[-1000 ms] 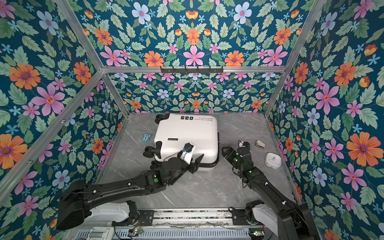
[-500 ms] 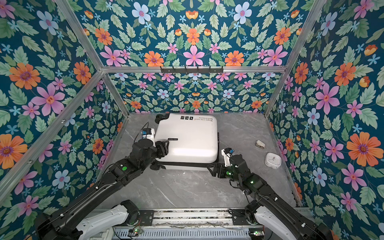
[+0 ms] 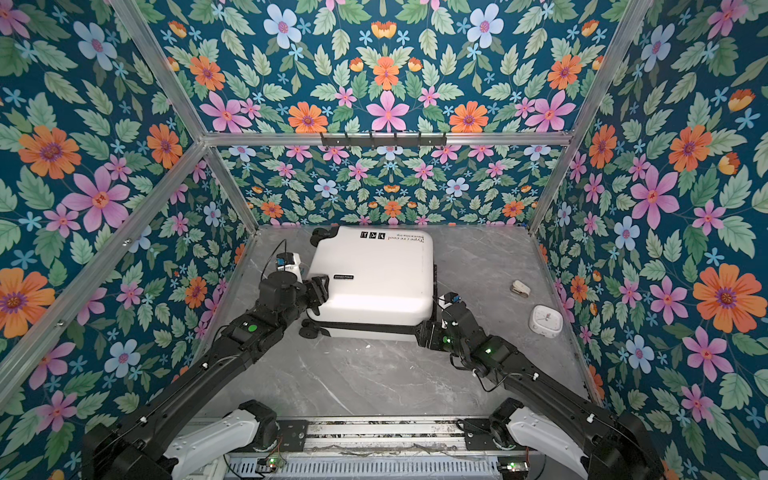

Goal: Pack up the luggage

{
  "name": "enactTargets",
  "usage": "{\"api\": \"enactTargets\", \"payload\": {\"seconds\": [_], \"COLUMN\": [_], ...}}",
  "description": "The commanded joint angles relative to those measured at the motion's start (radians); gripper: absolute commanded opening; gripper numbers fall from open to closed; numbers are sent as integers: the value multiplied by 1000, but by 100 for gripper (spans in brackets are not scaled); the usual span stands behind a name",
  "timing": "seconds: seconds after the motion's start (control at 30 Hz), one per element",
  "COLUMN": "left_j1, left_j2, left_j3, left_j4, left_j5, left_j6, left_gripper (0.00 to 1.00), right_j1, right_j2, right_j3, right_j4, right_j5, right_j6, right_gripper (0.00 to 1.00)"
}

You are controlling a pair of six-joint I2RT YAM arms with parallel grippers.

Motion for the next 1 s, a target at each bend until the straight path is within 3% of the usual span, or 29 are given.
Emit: {"api": "enactTargets", "payload": {"seconds": [0.0, 0.5, 0.77, 0.97], "left_j1": [12, 19, 21, 22], "left_j2": [15, 33, 27, 31], "left_j3": [-22, -32, -41, -44], "left_j4": [-70, -42, -41, -35], "left_j5": [65, 92, 86, 87], "left_j6": [-9, -14, -15, -12], "left_gripper": [67, 66, 66, 66], "right_j1": [1, 23, 23, 22], "right_j2": [2, 95, -4, -27], "right_j3": [-11, -11, -61, -73], "right_j4": [42, 138, 51, -58], "right_j5": [11, 24, 172, 196], "right_j6": [-9, -3, 51, 55], "right_gripper": [75, 84, 71, 64]}}
